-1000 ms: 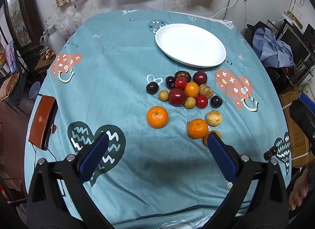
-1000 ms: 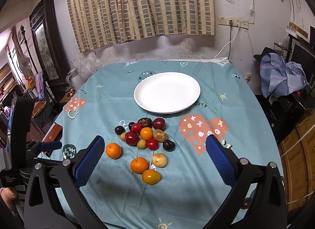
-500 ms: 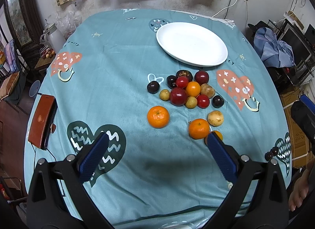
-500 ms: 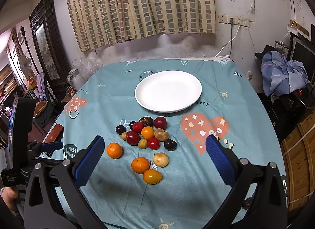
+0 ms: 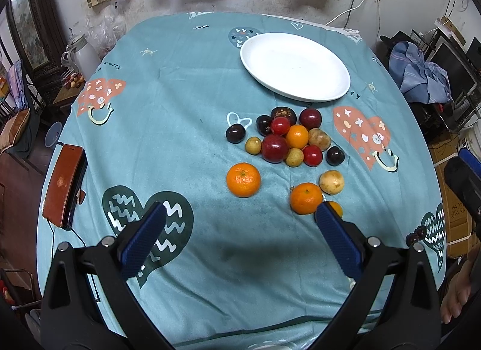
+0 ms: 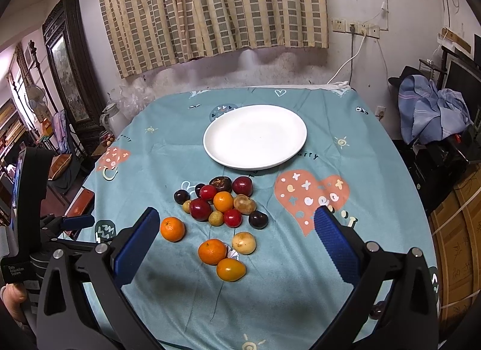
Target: Organize fruits
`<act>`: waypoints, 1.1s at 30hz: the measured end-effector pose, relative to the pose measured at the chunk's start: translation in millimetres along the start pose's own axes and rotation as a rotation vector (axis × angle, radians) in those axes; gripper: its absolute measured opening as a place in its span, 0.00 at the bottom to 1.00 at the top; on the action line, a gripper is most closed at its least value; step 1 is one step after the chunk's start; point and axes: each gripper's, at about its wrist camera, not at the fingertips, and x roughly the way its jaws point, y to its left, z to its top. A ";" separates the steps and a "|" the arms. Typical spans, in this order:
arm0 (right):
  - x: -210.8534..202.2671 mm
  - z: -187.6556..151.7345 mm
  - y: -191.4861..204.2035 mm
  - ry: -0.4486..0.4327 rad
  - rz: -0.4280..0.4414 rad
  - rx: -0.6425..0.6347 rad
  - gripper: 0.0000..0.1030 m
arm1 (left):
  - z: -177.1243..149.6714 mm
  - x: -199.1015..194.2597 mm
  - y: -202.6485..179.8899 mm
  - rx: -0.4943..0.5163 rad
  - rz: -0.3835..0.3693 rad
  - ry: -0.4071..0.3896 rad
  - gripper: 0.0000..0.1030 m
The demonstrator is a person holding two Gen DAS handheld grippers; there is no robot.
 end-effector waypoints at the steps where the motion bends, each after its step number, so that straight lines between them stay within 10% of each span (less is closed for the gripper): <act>1: 0.5 -0.1 -0.3 0.001 -0.001 0.001 0.99 | 0.1 0.5 0.5 0.000 0.000 0.001 0.98; 33: 19.9 3.9 -9.1 0.060 -0.012 0.028 0.99 | 9.5 30.5 9.0 0.001 0.017 0.055 0.98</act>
